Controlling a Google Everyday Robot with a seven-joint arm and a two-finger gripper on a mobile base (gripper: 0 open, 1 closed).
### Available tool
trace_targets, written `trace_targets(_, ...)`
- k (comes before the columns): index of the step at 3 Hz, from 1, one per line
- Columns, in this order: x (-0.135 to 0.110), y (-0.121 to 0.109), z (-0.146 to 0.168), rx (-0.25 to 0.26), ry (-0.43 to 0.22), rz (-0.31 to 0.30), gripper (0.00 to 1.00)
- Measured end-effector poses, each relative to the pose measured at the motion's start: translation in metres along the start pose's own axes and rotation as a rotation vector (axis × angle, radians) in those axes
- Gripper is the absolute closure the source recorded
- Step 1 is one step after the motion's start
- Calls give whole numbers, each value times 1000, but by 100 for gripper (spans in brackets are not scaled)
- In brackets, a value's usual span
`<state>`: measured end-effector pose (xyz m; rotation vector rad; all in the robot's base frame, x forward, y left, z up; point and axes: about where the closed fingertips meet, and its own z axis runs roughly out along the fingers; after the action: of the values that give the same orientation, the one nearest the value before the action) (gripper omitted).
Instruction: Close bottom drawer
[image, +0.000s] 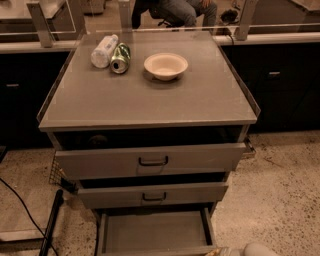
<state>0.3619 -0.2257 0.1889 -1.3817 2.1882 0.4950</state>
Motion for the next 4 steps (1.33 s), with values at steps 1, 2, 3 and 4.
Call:
trace_targets(1, 3, -11, 14, 2, -6, -1, 100)
trace_targets(2, 0, -21, 23, 14, -44, -15, 100)
trace_targets(3, -10, -31, 28, 34, -103, -35, 100)
trace_targets(4, -27, -37, 32, 45, -162, -63, 100)
